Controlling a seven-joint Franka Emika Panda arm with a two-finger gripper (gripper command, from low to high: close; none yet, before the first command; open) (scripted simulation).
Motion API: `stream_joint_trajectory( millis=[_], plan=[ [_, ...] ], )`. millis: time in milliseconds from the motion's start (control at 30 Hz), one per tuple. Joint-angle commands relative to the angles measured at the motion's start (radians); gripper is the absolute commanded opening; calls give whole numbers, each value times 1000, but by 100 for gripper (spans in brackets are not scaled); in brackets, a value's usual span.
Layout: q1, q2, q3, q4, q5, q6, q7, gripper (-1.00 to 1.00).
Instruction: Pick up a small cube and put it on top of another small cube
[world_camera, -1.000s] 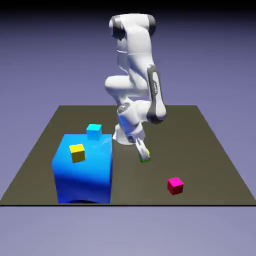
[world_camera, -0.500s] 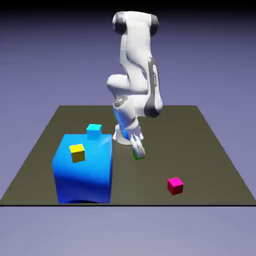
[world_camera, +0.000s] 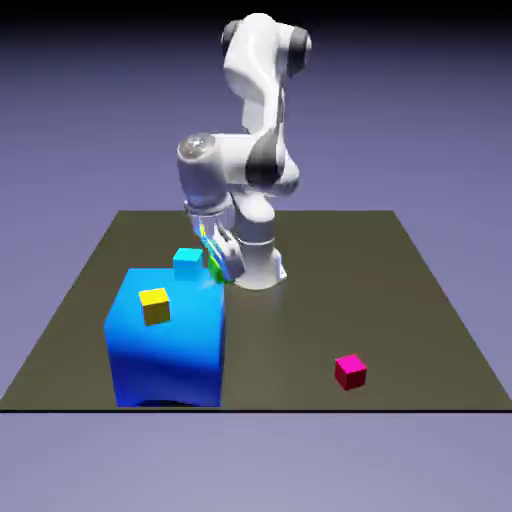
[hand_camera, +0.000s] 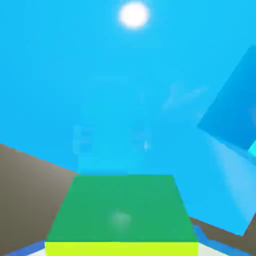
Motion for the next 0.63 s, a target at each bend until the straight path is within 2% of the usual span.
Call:
stream_joint_trajectory(
  millis=[0, 233, 333, 500, 533, 600],
  plan=[
    [-5, -21, -26, -10, 17, -6, 44, -100],
    [-17, -198, -230, -87, 172, -39, 349, -100],
    [9, -247, -270, -95, 206, -34, 362, -100],
    [33, -178, -241, -220, 252, 161, 335, -100],
    [33, -178, -241, -220, 252, 161, 335, 100],
    [28, -194, -248, -192, 242, 118, 341, 100]
  ],
)
